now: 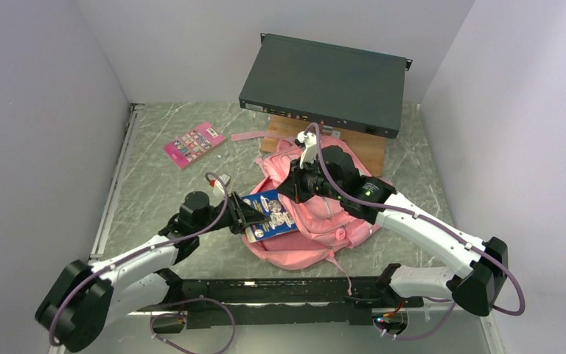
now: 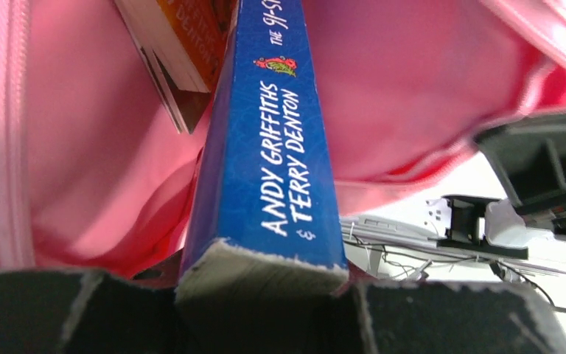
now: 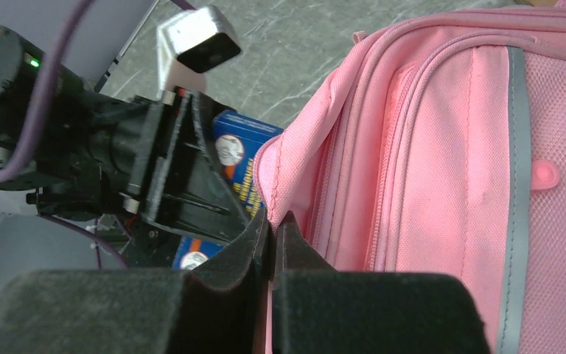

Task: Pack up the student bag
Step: Place the book in the student bag.

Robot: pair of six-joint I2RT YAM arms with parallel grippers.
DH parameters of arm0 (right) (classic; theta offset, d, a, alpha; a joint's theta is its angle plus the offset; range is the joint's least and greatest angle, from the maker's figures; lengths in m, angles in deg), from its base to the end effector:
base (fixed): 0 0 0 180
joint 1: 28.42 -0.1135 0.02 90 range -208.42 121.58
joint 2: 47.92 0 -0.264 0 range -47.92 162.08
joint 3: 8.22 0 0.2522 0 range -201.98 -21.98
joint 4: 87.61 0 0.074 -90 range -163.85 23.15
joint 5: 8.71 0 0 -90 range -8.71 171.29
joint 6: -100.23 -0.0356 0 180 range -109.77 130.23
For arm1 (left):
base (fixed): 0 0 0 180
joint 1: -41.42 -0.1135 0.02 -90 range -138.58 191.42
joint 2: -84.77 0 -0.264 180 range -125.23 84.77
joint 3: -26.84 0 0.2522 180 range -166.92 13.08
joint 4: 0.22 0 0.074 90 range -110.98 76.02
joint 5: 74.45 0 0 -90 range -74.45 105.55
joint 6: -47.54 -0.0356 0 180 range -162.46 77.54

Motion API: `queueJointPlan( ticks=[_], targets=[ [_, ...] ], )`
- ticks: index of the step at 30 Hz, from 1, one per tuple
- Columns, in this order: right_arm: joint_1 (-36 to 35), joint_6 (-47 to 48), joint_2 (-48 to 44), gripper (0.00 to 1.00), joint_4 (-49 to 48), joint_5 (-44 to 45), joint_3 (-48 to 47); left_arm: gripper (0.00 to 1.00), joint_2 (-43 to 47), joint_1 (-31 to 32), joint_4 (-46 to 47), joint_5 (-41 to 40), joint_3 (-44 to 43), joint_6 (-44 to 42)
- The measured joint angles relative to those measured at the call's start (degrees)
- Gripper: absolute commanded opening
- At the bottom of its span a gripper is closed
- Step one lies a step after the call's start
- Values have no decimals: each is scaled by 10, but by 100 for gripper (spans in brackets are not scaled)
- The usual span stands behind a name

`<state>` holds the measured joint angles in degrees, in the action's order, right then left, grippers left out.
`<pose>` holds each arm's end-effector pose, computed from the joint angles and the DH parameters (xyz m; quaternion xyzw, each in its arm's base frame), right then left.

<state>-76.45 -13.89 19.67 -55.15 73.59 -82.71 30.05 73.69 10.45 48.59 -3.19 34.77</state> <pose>0.1759 0.2027 0.3407 -0.2099 0.8184 0.3592 0.3965 0.1566 -0.1218 0.1985 -0.1272 0.7651 -0.6113 0.1576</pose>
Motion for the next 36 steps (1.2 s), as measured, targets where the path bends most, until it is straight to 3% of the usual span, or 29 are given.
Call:
queueJointPlan(
  ticks=[6,16,21,23,26,31,33,36],
  targets=[
    [1,-6,-1,0,-4,-7,0,0,-138,66,113,-86,-14,24],
    [3,-10,-16,0,1,-16,0,0,-454,105,353,-173,-150,93],
    [5,-9,-29,0,11,-14,0,7,-505,129,359,-218,-205,112],
    [7,-9,-36,0,14,-12,0,16,-508,136,329,-231,-230,111],
    [7,-8,-42,0,14,-7,0,39,-508,143,274,-244,-261,110],
    [7,-8,-45,0,14,-3,1,53,-497,144,233,-250,-266,107],
    [7,-7,-47,0,14,-3,2,81,-487,144,210,-249,-266,104],
    [7,-8,-52,0,11,-3,4,88,-465,144,171,-242,-266,88]
  ],
)
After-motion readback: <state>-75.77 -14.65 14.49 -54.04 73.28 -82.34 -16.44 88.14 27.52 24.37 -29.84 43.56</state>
